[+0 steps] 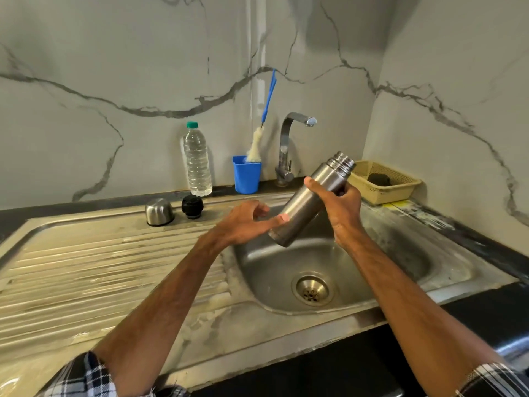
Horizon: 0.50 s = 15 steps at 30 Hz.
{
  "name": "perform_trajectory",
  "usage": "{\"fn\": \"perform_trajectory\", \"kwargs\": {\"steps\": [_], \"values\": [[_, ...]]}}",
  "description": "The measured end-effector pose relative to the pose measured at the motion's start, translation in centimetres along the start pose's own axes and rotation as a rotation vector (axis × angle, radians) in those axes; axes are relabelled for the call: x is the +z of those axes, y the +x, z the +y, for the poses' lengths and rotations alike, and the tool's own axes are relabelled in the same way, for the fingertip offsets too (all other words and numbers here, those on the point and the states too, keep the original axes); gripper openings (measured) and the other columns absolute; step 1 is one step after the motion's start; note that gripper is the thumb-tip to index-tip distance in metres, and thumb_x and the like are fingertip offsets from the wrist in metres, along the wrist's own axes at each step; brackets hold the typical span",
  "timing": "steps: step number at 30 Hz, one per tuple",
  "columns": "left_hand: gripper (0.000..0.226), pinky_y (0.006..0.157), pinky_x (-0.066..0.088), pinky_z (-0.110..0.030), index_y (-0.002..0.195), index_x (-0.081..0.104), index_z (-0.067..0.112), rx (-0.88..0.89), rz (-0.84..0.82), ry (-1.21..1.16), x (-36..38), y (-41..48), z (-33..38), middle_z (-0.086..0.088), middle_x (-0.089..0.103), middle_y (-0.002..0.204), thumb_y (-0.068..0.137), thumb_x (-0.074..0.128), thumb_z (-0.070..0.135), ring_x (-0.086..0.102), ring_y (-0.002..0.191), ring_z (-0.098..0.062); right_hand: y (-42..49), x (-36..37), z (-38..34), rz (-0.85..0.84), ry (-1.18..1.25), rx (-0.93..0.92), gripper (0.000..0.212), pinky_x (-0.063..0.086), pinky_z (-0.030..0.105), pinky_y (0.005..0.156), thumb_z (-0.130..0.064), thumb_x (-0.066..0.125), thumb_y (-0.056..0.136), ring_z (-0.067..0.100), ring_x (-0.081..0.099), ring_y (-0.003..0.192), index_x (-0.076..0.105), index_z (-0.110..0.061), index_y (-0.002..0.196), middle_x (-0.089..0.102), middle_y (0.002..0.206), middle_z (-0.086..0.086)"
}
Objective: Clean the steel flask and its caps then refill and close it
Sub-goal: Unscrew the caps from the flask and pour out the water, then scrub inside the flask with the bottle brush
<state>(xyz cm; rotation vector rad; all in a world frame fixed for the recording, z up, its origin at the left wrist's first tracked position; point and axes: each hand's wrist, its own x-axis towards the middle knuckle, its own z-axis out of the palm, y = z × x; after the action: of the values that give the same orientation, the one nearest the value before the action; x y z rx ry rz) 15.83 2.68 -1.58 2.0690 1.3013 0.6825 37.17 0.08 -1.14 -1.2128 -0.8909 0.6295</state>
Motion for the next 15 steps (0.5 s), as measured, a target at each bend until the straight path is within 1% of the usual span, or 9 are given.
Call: {"fn": "perform_trajectory", "kwargs": {"steps": [2,3,5,6,8,10,12,13,15], "values": [[0.092,0.095,0.055,-0.036,0.132,0.055,0.022,0.021,-0.051,0.035,0.8,-0.1,0.1,0.006,0.063,0.120,0.065,0.072,0.082,0.063,0.103,-0.011,0.1,-0.1,-0.3,0.001,0.120,0.065,0.062,0.055,0.036,0.097,-0.042,0.091,0.063,0.015,0.069,0.102,0.065,-0.018,0.114,0.072,0.111,0.000],[0.093,0.091,0.055,-0.032,0.134,0.053,0.023,0.043,-0.047,0.093,1.2,-0.1,0.1,0.007,0.062,0.117,0.064,0.076,0.079,0.061,0.099,-0.008,0.1,-0.2,-0.5,-0.006,0.169,0.089,0.055,0.055,0.034,0.095,-0.036,0.090,0.068,0.016,0.069,0.103,0.064,-0.018,0.114,0.072,0.112,0.002],[0.092,0.081,0.051,-0.022,0.139,0.049,0.022,0.102,-0.013,0.162,2.1,-0.2,-0.1,0.006,0.059,0.115,0.067,0.083,0.066,0.055,0.093,-0.001,0.1,-0.2,-0.7,-0.009,0.218,0.121,0.056,0.054,0.030,0.087,-0.033,0.089,0.072,0.017,0.068,0.104,0.064,-0.014,0.118,0.071,0.113,0.004],[0.092,0.078,0.049,-0.019,0.140,0.048,0.021,0.129,0.016,0.160,2.5,-0.3,-0.1,0.006,0.058,0.115,0.067,0.085,0.062,0.054,0.091,0.001,0.1,-0.1,-0.7,-0.008,0.228,0.132,0.060,0.053,0.029,0.083,-0.034,0.089,0.072,0.016,0.067,0.103,0.064,-0.012,0.121,0.071,0.113,0.004],[0.092,0.075,0.048,-0.016,0.139,0.050,0.022,0.141,0.058,0.097,2.6,-0.5,-0.3,0.008,0.058,0.113,0.064,0.089,0.058,0.055,0.092,0.000,0.2,0.0,-0.8,-0.020,0.244,0.169,0.062,0.052,0.030,0.079,-0.035,0.088,0.072,0.016,0.066,0.102,0.061,-0.012,0.123,0.070,0.114,0.005],[0.093,0.079,0.050,-0.017,0.135,0.054,0.023,0.109,0.077,-0.052,1.9,-0.6,-0.6,0.010,0.062,0.113,0.057,0.092,0.057,0.059,0.097,-0.002,0.4,-0.1,-0.8,-0.051,0.309,0.228,0.058,0.053,0.036,0.084,-0.035,0.086,0.075,0.021,0.065,0.109,0.058,-0.015,0.122,0.069,0.116,0.006],[0.091,0.087,0.055,-0.023,0.128,0.060,0.022,0.069,0.116,-0.271,0.4,-0.6,-1.3,0.008,0.068,0.114,0.050,0.095,0.053,0.066,0.103,-0.008,0.6,-0.3,-0.9,-0.118,0.474,0.286,0.055,0.055,0.044,0.090,-0.036,0.079,0.082,0.027,0.063,0.115,0.054,-0.018,0.128,0.066,0.122,0.010],[0.088,0.091,0.056,-0.027,0.127,0.063,0.019,0.064,0.139,-0.407,-0.4,-0.6,-1.7,0.003,0.072,0.115,0.051,0.097,0.047,0.069,0.106,-0.013,0.6,-0.5,-1.1,-0.155,0.552,0.303,0.055,0.057,0.046,0.090,-0.037,0.076,0.085,0.029,0.063,0.116,0.052,-0.019,0.131,0.064,0.124,0.012],[0.077,0.094,0.058,-0.035,0.126,0.066,0.013,0.071,0.177,-0.699,-1.6,-0.7,-2.2,-0.004,0.075,0.115,0.058,0.098,0.029,0.071,0.110,-0.022,0.4,-0.5,-1.6,-0.209,0.634,0.327,0.047,0.058,0.050,0.090,-0.036,0.075,0.086,0.031,0.064,0.115,0.055,-0.020,0.126,0.063,0.124,0.014]]}}
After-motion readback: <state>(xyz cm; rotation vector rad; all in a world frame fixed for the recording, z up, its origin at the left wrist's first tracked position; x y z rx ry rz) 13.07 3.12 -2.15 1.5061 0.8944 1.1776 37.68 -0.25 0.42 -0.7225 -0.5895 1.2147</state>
